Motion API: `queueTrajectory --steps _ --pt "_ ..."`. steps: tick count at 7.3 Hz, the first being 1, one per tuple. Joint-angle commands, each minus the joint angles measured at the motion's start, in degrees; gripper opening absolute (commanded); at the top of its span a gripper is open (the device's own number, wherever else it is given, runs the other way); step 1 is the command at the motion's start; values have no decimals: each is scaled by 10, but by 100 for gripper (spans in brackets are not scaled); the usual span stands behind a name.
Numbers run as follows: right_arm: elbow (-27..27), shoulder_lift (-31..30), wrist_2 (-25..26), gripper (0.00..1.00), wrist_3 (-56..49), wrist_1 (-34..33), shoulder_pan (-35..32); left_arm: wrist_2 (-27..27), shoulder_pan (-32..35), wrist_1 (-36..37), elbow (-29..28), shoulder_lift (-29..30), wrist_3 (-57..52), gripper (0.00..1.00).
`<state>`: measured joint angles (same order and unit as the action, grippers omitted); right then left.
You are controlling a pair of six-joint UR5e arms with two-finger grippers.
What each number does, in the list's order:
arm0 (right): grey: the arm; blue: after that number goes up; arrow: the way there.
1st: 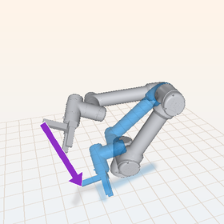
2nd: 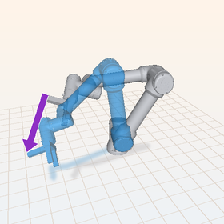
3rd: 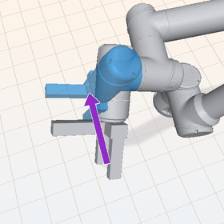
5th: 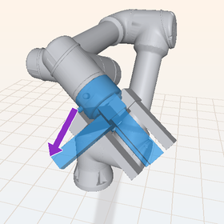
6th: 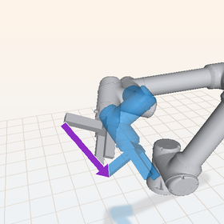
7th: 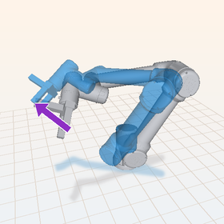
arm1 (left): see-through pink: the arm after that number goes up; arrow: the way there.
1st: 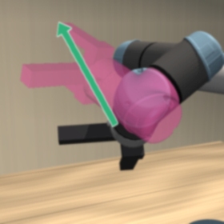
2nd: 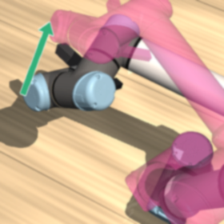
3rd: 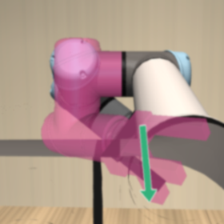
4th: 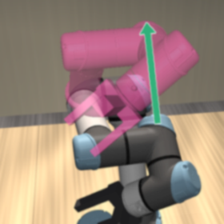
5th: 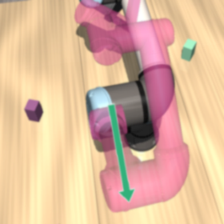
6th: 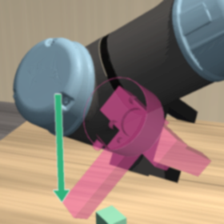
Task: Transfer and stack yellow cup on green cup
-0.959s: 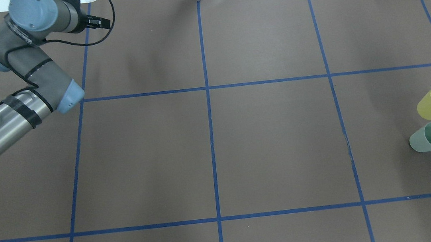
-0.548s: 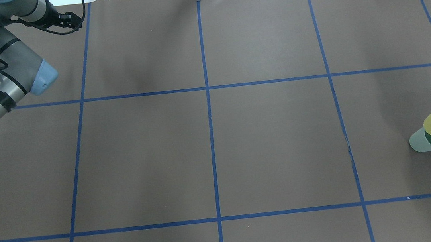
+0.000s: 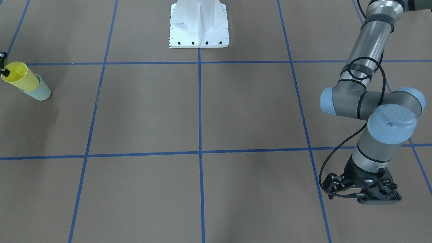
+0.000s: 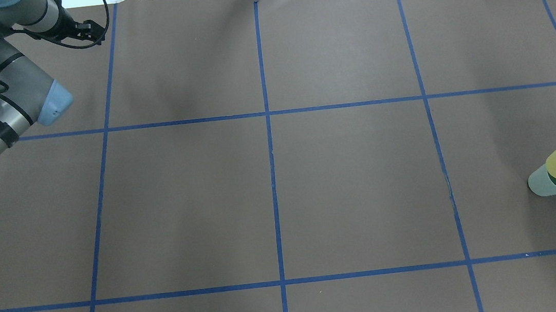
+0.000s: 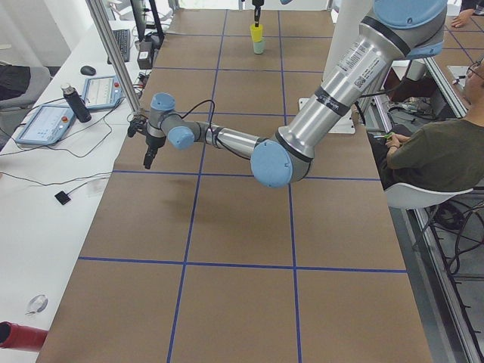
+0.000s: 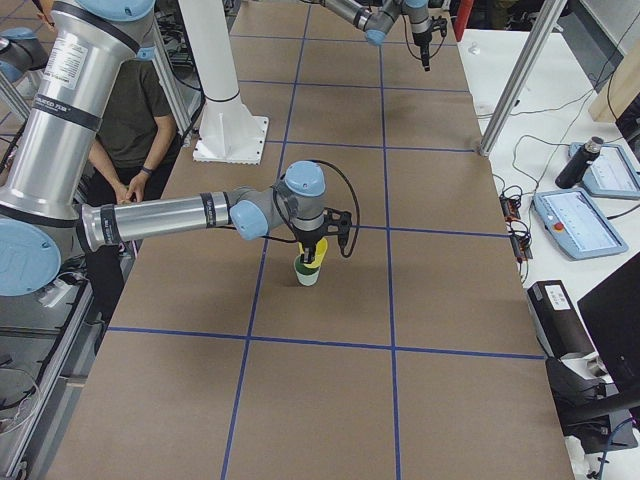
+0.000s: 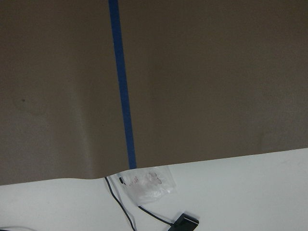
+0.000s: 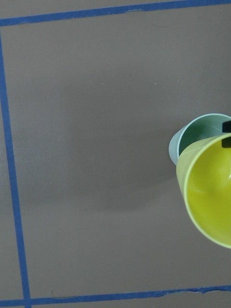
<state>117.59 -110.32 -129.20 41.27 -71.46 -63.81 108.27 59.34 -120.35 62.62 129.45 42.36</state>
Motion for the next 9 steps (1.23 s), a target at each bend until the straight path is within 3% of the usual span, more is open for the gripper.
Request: queueTrajectory --steps 1,7,8,9 --pt "-4 -1 -1 0 -8 0 0 0 0 0 0 0 1 100" --pt "-17 0 -18 0 -17 2 2 -1 -2 -1 0 0 3 100" --pt "-25 12 -18 39 -15 2 2 -1 -2 -1 0 0 3 100" --pt "-36 26 -20 99 -9 1 2 -1 -1 -1 0 0 2 100"
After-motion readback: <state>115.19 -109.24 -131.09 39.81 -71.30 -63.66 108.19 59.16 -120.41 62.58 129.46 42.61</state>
